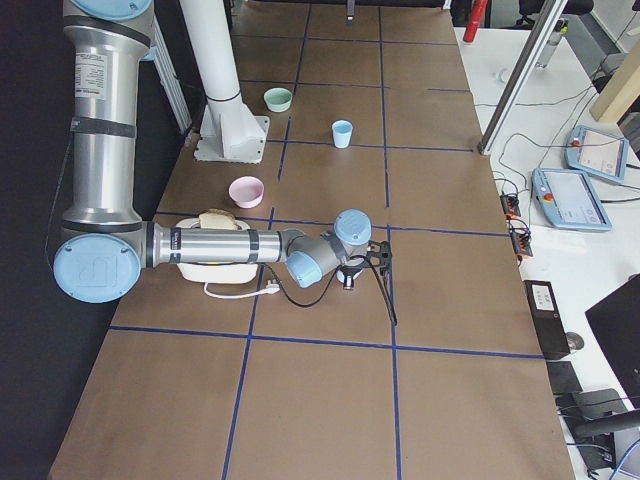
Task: Stack blue cups with both arms
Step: 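Grasp the other light blue cup with the right gripper and lift, then carry the cup with the right gripper over the center cup and lower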
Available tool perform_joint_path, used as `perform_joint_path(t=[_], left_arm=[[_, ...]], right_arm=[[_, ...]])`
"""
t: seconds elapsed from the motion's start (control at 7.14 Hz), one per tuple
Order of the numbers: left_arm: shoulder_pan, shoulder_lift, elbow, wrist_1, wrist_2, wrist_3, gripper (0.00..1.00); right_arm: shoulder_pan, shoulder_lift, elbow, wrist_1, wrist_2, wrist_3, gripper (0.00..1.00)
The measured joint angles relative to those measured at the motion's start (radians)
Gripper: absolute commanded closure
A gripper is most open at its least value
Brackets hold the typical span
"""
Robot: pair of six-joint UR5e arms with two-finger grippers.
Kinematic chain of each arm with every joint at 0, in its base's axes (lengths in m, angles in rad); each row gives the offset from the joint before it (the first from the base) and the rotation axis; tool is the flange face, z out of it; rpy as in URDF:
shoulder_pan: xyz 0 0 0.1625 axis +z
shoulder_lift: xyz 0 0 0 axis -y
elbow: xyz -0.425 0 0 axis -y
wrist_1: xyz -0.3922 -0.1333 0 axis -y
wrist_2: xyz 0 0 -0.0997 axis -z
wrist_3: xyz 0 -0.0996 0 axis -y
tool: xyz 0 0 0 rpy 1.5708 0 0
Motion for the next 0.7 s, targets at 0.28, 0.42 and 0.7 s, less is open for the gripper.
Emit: perform_joint_path(t=[0.28,0.42,0.7], left_arm=[[-0.037,0.0,0.036,0.001,0.0,0.102,0.0],[-0.07,0.004,0.066,0.001,-0.001,0.183,0.0],[-0.168,0.01,0.162,0.001,-0.002,0.408,0.0]], right_arm=[[0.017,0.035,0.141,-0.108,0.048,0.008,1.0],[0.021,0.092,0.218,-0.207,0.068,0.015,1.0],[-0.041,0.272,0.32,-0.376,0.058,0.132,1.0]])
